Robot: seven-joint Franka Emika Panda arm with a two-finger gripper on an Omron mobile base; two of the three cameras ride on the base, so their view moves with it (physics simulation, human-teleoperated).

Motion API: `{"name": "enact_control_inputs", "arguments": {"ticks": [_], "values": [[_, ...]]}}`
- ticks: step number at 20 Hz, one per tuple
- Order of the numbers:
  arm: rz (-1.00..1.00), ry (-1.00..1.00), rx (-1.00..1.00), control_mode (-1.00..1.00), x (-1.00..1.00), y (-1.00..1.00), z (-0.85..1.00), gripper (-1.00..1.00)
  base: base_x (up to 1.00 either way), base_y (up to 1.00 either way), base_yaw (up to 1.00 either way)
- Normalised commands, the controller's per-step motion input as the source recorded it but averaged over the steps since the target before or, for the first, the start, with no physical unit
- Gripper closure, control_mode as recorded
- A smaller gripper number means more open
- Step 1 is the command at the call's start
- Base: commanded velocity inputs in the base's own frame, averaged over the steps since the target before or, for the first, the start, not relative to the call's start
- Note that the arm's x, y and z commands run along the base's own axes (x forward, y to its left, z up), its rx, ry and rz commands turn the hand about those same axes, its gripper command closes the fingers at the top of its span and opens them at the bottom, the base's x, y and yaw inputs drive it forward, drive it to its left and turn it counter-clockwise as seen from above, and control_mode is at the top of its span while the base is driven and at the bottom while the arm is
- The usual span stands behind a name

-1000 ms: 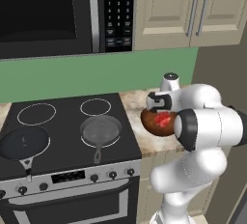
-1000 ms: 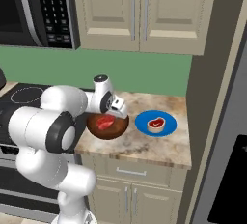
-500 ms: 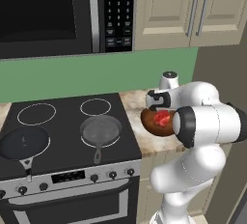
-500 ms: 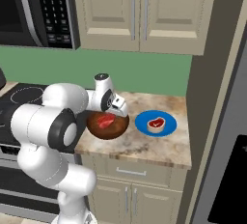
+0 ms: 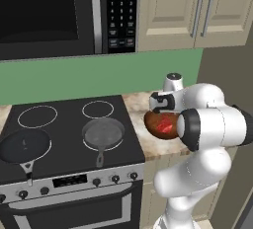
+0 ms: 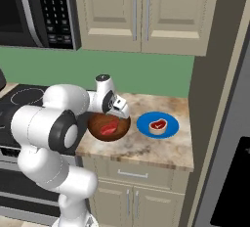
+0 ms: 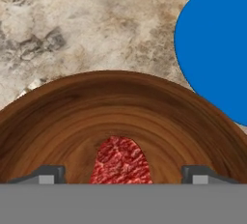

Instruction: Place one of the steaks on the plate and the other in the bowl. Then place the bowl in the fridge.

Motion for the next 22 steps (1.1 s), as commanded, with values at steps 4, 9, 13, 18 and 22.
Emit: {"name": "enact_control_inputs", "arguments": {"ticks": [4, 9, 13, 18, 22], "values": [[0.0, 0.0, 0.0, -1.0, 0.0, 0.0, 0.0, -1.0, 0.0, 0.0, 0.0], [-0.04, 0.03, 0.0, -1.0, -0.31, 0.04, 0.04, -1.0, 0.0, 0.0, 0.0], [-0.03, 0.0, 0.02, -1.0, -1.0, 0.05, 0.32, -1.0, 0.0, 0.0, 0.0], [0.0, 0.01, 0.0, -1.0, -1.0, 0.16, 0.53, -1.0, 0.0, 0.0, 0.0], [0.0, 0.03, 0.01, -1.0, -1.0, 0.17, 0.26, -1.0, 0.0, 0.0, 0.0]]}}
